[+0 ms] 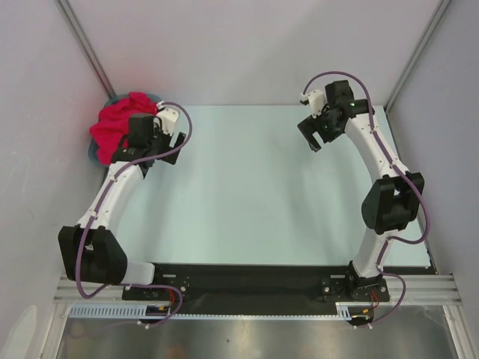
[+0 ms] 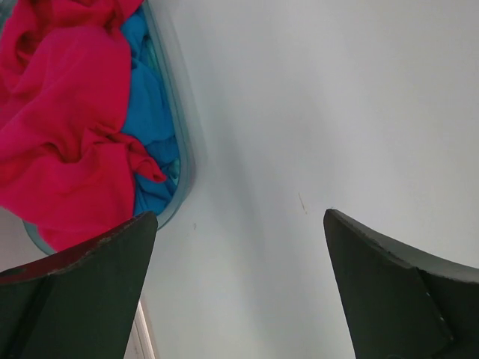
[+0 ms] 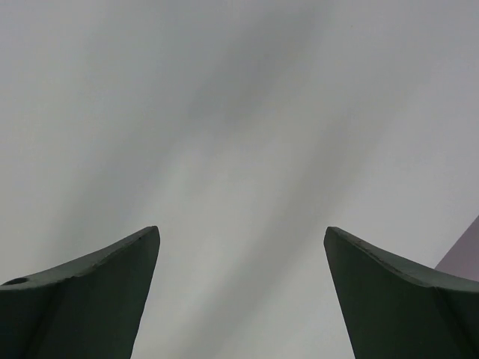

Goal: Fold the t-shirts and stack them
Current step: Grab the tshirt from the pile

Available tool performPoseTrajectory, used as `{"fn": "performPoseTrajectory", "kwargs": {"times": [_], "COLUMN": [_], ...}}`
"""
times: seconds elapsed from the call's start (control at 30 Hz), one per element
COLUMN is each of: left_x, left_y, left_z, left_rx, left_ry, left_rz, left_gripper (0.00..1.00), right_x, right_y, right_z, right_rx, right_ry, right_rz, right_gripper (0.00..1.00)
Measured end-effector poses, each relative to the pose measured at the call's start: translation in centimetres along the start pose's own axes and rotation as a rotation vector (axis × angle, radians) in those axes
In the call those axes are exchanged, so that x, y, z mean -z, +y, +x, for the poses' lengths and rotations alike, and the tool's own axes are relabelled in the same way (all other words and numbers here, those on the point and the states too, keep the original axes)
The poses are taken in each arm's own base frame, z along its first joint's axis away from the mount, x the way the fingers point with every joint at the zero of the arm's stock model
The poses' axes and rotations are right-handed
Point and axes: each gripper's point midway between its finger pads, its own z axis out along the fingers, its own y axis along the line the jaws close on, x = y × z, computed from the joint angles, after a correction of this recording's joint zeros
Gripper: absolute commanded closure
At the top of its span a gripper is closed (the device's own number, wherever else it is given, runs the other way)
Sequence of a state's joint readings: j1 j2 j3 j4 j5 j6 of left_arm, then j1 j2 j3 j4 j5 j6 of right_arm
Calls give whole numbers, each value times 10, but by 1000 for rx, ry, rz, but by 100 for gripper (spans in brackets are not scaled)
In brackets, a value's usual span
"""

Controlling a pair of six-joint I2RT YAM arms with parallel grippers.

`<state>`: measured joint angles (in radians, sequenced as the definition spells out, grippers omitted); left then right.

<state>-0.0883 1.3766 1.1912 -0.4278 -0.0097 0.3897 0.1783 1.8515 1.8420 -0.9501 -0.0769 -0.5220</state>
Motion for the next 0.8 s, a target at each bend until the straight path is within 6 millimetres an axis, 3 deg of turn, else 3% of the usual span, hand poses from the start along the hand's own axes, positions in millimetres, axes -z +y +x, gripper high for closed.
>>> {"fn": "performPoseTrajectory", "kwargs": {"times": [0.13, 0.33, 0.43, 0.5, 0.6, 0.77, 0.8], "left_x": [2, 9, 5, -5, -18, -40, -48], "left_y": [11, 53, 95, 125, 153, 145, 143], "left_z": [1, 14, 23, 15, 16, 29, 30], "left_rx": [-34, -154, -78, 4, 100, 132, 132], "left_ry": [12, 82, 183, 203, 216, 250, 255], "left_rz": [-54, -185, -227, -244, -239, -167, -150], "left_gripper": [0, 0, 0, 2, 2, 3, 8], "right_x": [-3, -13, -19, -23, -28, -39, -41], "right_y": [8, -13, -22, -27, -32, -43, -44], "right_z": [2, 16, 26, 33, 47, 59, 60], "right_rx": [13, 11, 0, -6, -3, 3, 7], "right_ry": [19, 67, 94, 111, 142, 177, 181], "right_rz": [4, 104, 135, 145, 143, 160, 163], "right_gripper": [0, 0, 0, 0, 0, 0, 0]}}
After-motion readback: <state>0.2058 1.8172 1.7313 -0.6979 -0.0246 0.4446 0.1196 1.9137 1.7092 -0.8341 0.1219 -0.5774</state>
